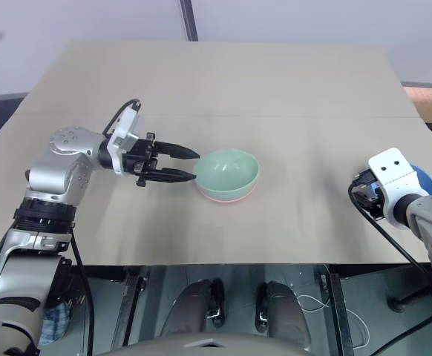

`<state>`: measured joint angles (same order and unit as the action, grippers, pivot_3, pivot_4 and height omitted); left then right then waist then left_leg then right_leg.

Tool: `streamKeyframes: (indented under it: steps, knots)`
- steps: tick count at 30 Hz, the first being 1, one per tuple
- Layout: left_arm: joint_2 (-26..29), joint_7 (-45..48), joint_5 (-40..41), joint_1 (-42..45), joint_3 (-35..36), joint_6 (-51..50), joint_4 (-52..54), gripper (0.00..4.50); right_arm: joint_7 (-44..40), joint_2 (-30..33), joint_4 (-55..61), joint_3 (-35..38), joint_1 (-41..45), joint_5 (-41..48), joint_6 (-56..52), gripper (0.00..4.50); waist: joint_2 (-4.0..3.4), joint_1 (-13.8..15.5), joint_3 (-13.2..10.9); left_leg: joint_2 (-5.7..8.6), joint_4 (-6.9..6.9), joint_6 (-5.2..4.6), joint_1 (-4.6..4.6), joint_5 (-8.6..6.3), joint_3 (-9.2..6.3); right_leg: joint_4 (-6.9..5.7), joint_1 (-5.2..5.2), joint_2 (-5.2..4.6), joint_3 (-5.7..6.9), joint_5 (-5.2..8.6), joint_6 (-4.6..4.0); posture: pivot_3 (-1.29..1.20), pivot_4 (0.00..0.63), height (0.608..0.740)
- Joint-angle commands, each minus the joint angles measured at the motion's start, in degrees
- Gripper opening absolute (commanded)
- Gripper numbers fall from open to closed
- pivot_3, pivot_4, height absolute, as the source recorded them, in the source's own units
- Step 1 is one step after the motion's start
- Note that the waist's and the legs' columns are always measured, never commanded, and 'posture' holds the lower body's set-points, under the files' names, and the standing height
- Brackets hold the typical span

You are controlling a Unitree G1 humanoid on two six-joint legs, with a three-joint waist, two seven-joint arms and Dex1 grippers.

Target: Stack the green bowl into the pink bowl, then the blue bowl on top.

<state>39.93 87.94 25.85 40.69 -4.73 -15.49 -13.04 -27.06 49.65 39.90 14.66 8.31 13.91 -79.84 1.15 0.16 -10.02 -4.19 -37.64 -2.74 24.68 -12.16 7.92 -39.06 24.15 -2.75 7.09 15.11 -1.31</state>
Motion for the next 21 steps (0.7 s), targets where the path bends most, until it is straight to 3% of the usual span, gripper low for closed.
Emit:
streamKeyframes:
  steps: [1, 10, 13, 16, 18, 21]
  knots:
    - [0.6, -0.4, 0.0, 0.6, 1.6, 0.8, 1.4, 2.48, 0.9, 1.7, -2.2, 3.0, -0.6, -1.4, 1.6, 2.97, 0.0, 0.3, 0.0, 0.01, 0.0, 0.0, 0.01, 0.0, 0.01, 0.01, 0.0, -0.01, 0.0, 0.0, 0.0, 0.0, 0.15, 0.74]
    - [0.7, -0.8, 0.1, 0.3, 1.7, 0.9, 1.7, 2.48, 1.1, 2.4, -7.4, 1.5, -7.9, -2.8, 7.8, 2.97, 0.0, 0.5, 0.0, 0.01, -0.03, 0.0, 0.0, 0.0, 0.01, 0.0, -0.01, -0.01, 0.0, 0.0, 0.0, 0.0, 0.15, 0.74]
    - [1.0, -0.9, 0.3, 0.1, 1.9, 0.6, 2.1, 2.48, 0.9, 2.5, -7.1, 1.5, -7.9, -2.7, 8.9, 2.14, 0.0, 0.3, 0.0, -0.01, -0.06, 0.0, -0.03, 0.0, 0.02, -0.04, -0.01, 0.01, -0.02, 0.0, 0.01, 0.0, 0.15, 0.74]
    - [1.1, -1.1, 0.4, -0.2, 2.1, 0.4, 2.4, 2.48, 0.8, 2.5, -7.3, 1.3, -7.6, -2.6, 9.3, 0.73, 0.0, 0.5, 0.0, -0.01, -0.06, 0.0, -0.03, 0.0, 0.01, -0.06, -0.01, 0.02, -0.01, 0.0, 0.01, 0.0, 0.15, 0.74]
    - [1.3, -1.1, 0.5, -0.5, 2.2, 0.2, 2.9, 2.48, 0.5, 2.7, -7.0, 0.6, -6.9, -2.2, 9.4, 0.25, 0.0, 0.5, 0.0, -0.01, -0.09, 0.0, -0.01, 0.0, 0.02, -0.05, -0.01, 0.01, -0.01, 0.0, 0.01, 0.0, 0.15, 0.74]
    - [1.8, -1.3, 0.7, -1.1, 2.5, -0.1, 3.7, 2.48, -0.7, 2.8, -4.4, -1.4, -2.1, -0.5, 9.7, 0.25, -0.01, 0.2, 0.0, -0.01, -0.11, 0.0, -0.02, 0.0, 0.02, -0.06, -0.02, 0.01, -0.02, 0.0, 0.01, 0.0, 0.15, 0.74]
